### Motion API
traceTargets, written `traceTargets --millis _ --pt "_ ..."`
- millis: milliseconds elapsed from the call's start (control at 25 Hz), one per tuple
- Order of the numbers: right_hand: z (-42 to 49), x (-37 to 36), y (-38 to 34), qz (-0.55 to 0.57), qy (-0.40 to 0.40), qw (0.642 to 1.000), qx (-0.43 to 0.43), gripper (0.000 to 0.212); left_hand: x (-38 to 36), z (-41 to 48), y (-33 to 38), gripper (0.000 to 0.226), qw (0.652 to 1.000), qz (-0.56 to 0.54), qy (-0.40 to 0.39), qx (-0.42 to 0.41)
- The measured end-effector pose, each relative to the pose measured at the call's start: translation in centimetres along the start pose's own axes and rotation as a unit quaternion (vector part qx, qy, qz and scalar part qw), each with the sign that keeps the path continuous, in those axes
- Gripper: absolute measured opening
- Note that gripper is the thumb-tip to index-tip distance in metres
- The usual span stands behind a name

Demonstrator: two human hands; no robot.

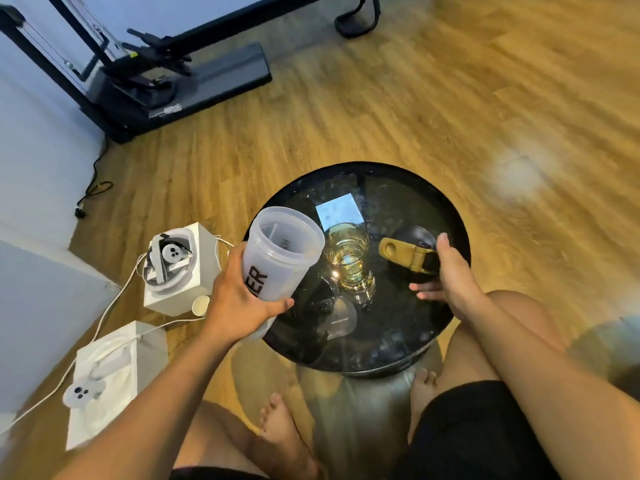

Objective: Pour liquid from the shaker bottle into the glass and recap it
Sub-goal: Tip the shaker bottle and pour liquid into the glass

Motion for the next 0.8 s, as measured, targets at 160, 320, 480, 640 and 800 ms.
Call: traceTargets --millis 160,320,480,640,800 --pt "0.2 0.1 0.6 -0.045 0.017 0.998 0.039 0.052 0.5 0.6 0.0 0.102 0.999 0.024 -0.030 -0.005" --pt "-0.1 0.2 0.1 -0.102 0.030 0.989 0.103 0.065 0.5 1.3 0.5 0.103 0.997 0.047 -0.064 -0.021" --pt "-0.6 0.5 -0.2 -0.143 0.002 0.981 0.135 0.078 0.4 2.2 0.4 0.103 0.992 0.068 -0.097 -0.039" --pt "-0.4 1.1 -0.3 -0.235 -0.015 0.953 0.193 0.072 0.5 2.8 0.1 0.103 0.988 0.080 -0.121 -0.046" --pt "1.0 1.8 0.3 -0.345 0.009 0.913 0.219 0.058 0.2 3.1 0.2 0.103 0.986 0.090 -0.132 -0.052"
Point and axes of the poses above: each hand's wrist, its own z-axis towards the middle knuckle, its own x-axis out of the back of the hand, y = z × x, the point moved 4 cm from there along z, towards the middle knuckle, and after that the axes turned 8 degrees about -x, right-handed, at the moved point
